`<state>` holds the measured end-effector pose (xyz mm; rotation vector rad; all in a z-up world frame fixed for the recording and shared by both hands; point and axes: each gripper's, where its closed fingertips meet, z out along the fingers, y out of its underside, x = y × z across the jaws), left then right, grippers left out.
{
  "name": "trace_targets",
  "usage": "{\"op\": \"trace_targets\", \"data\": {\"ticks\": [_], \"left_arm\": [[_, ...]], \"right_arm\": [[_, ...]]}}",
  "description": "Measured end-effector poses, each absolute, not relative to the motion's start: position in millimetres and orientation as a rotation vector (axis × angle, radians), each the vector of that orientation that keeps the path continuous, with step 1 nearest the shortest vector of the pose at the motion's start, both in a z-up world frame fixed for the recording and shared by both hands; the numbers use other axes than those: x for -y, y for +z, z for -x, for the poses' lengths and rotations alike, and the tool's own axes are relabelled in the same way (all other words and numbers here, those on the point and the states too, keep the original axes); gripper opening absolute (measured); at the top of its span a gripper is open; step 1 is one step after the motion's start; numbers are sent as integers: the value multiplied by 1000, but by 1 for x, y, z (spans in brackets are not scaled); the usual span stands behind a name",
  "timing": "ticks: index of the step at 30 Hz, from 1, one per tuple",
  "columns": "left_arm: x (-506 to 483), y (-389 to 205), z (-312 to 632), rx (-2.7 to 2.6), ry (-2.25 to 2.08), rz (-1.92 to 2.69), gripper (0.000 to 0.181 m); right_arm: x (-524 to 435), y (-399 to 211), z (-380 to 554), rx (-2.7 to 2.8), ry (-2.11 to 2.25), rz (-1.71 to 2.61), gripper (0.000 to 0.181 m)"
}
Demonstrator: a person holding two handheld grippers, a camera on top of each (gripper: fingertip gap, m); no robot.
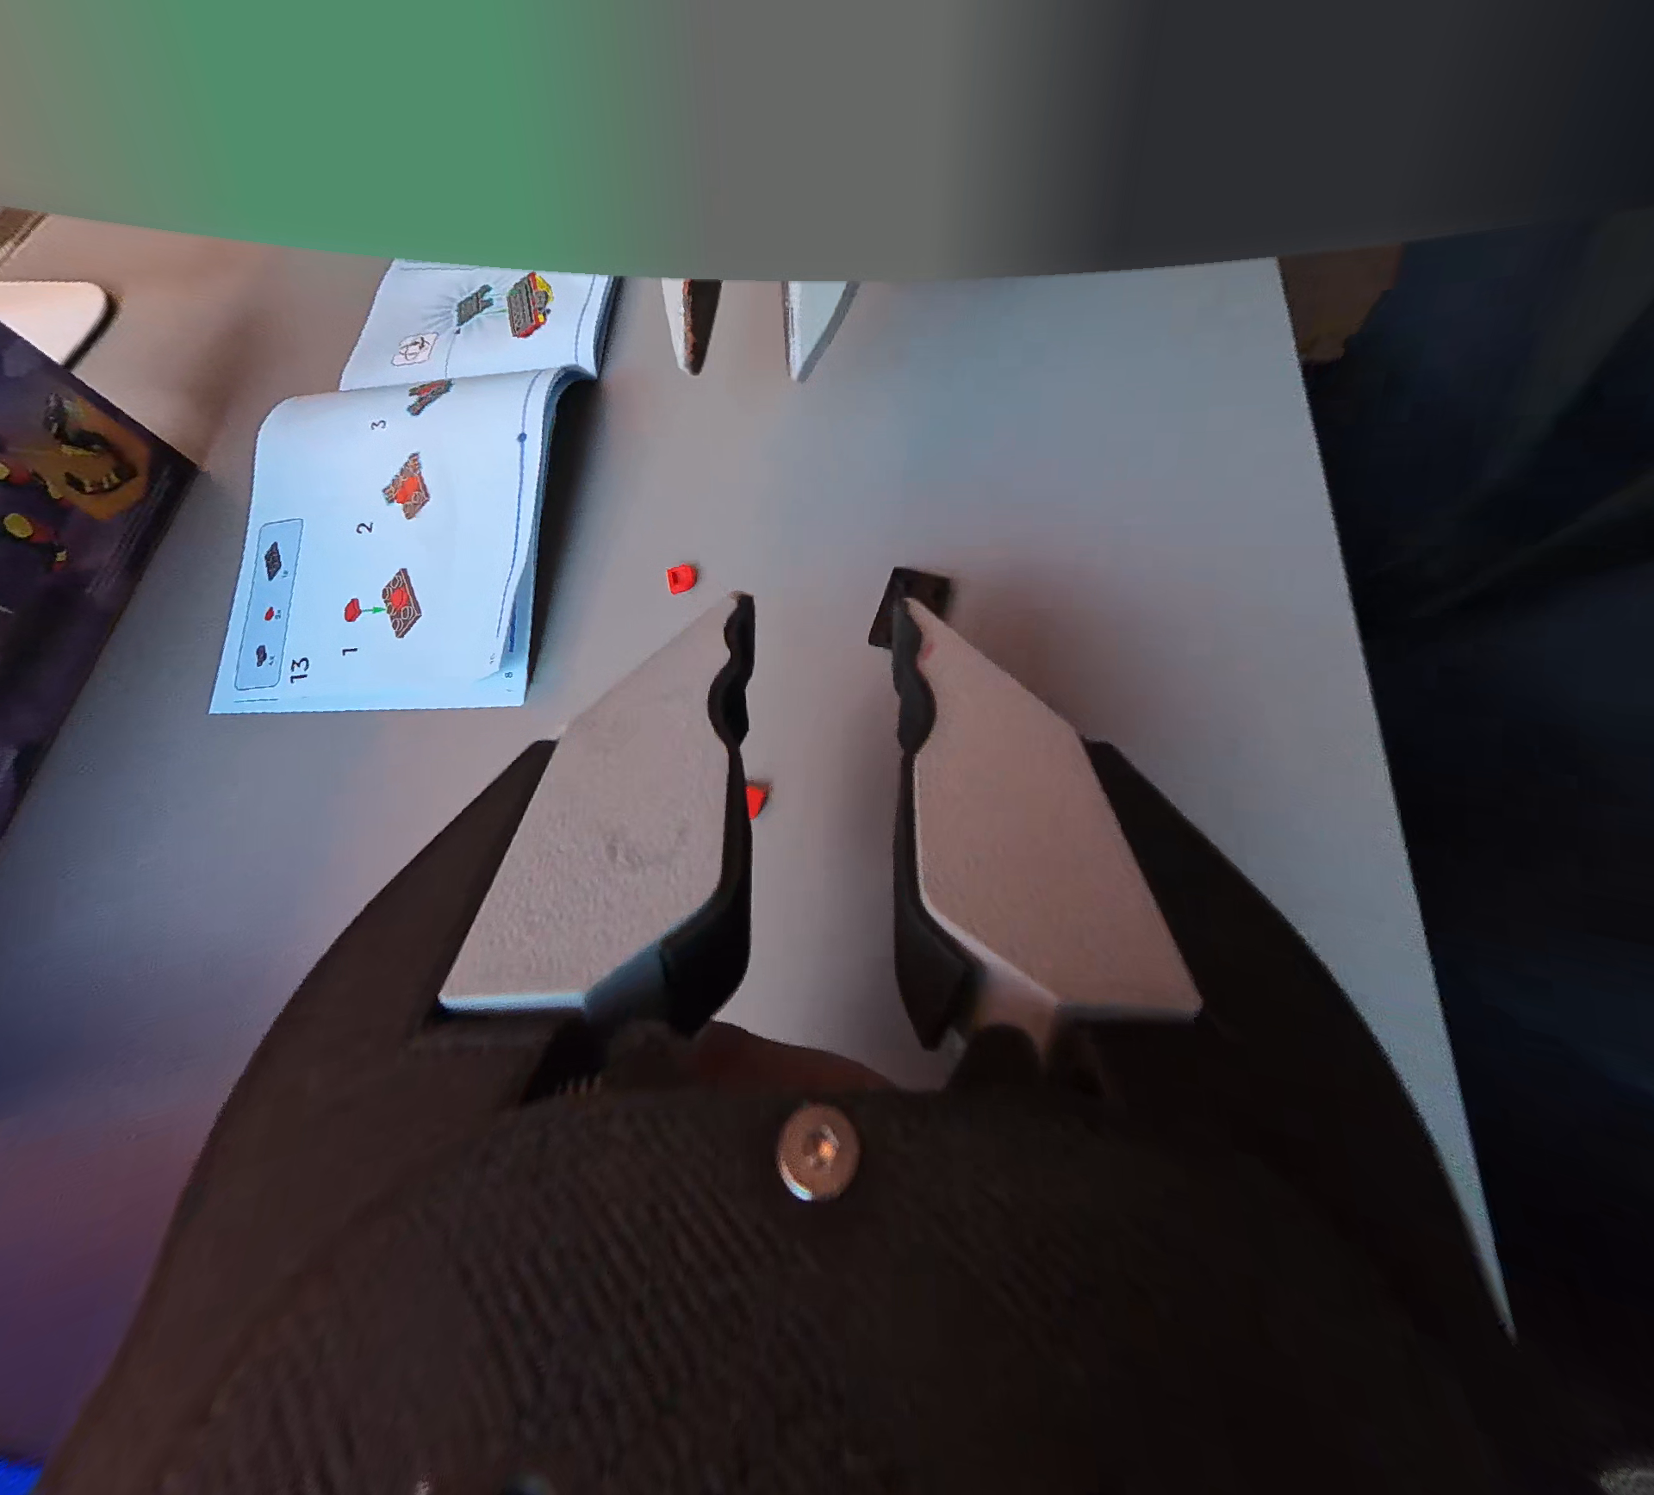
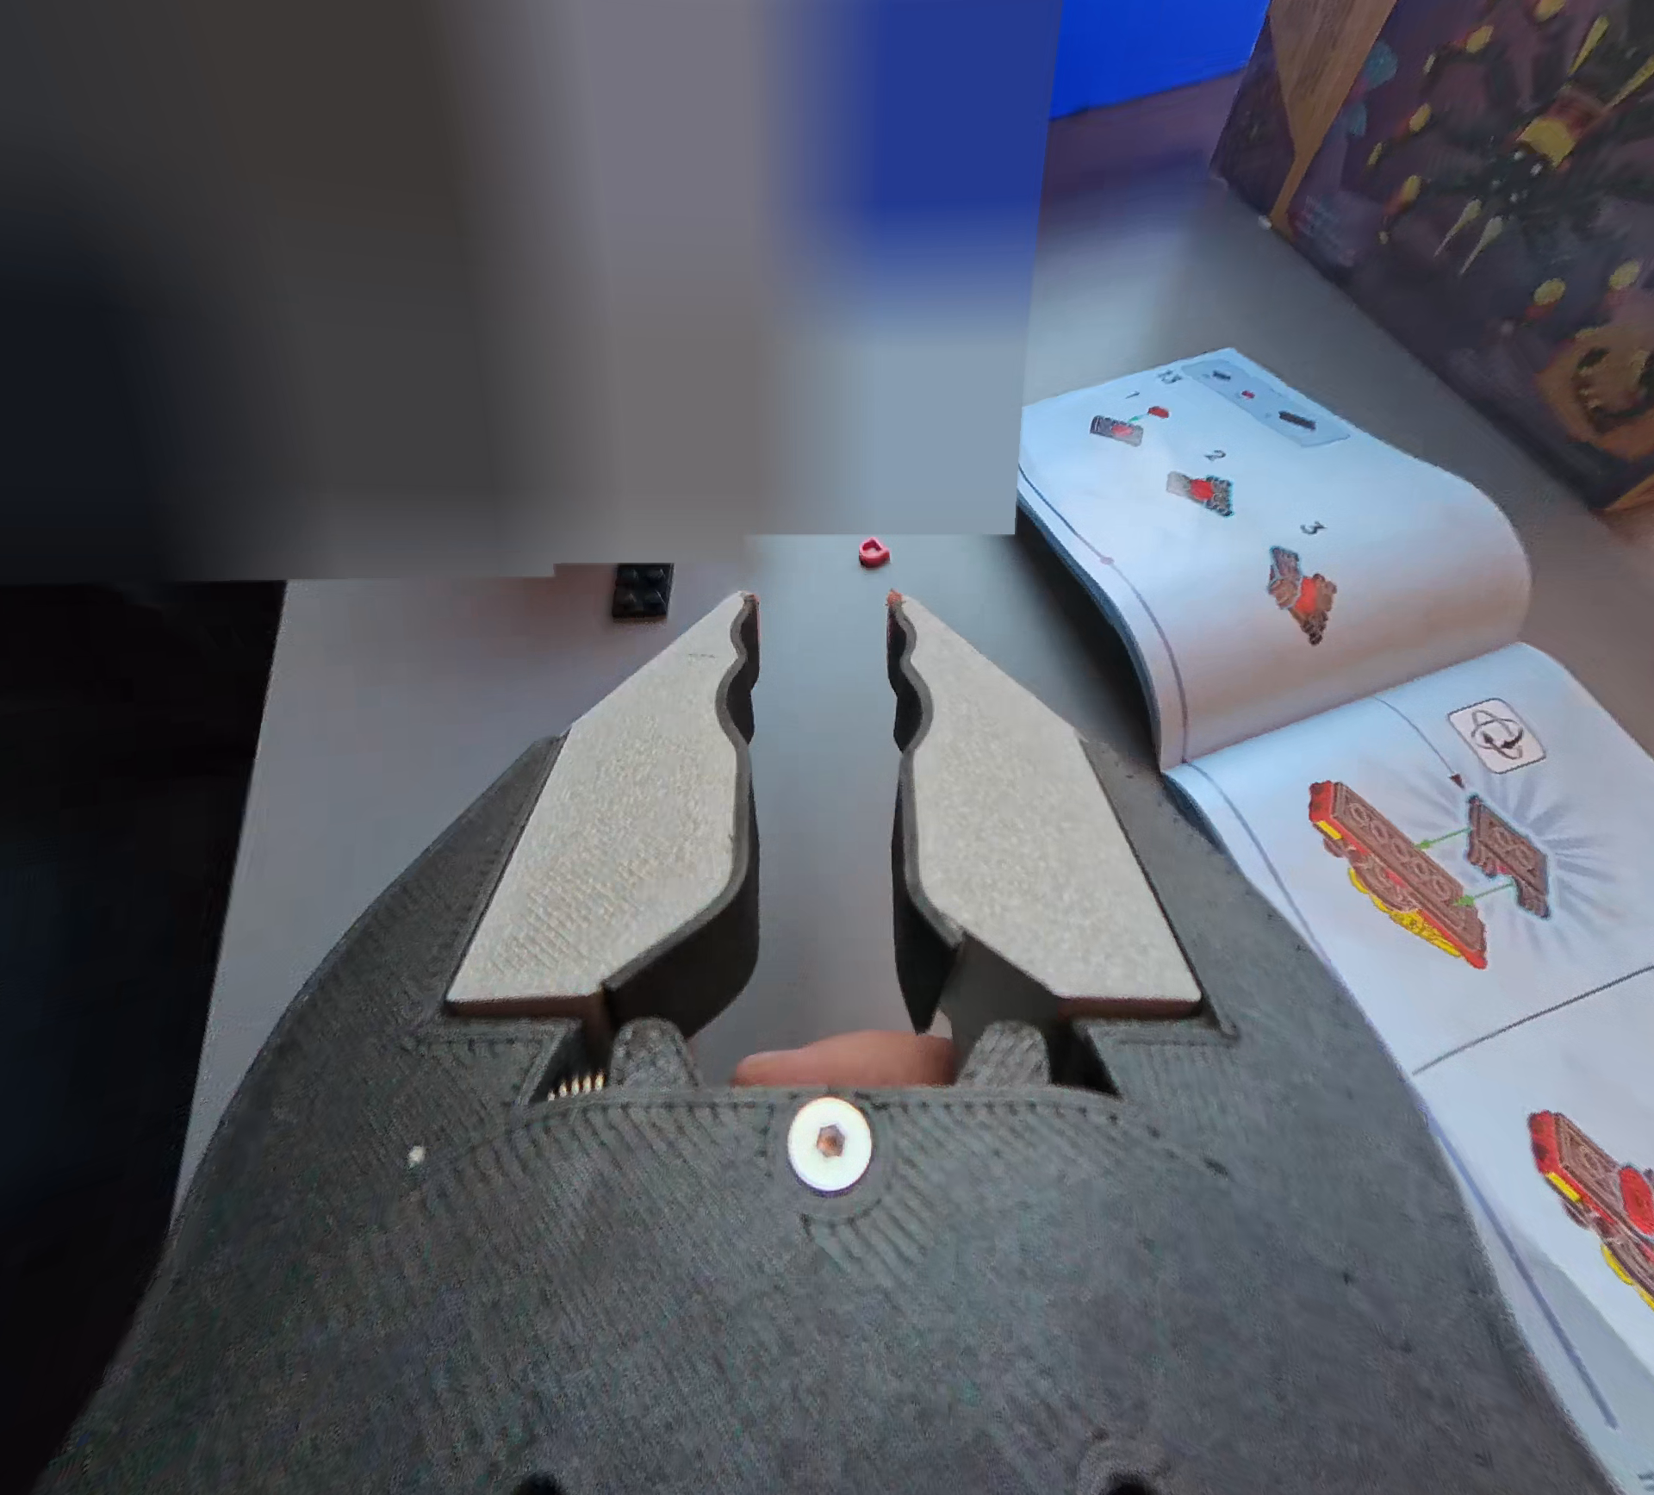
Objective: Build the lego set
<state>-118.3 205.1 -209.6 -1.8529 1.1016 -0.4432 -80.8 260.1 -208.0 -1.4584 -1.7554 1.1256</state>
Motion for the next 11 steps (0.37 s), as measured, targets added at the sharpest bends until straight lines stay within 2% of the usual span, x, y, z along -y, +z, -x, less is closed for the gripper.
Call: {"op": "trace_targets", "data": {"ticks": [11], "left_arm": [[-206, -226, 106, -1180, -329, 1874, 29]], "right_arm": [[-267, -226, 103, 2038, 887, 1387, 23]]}}
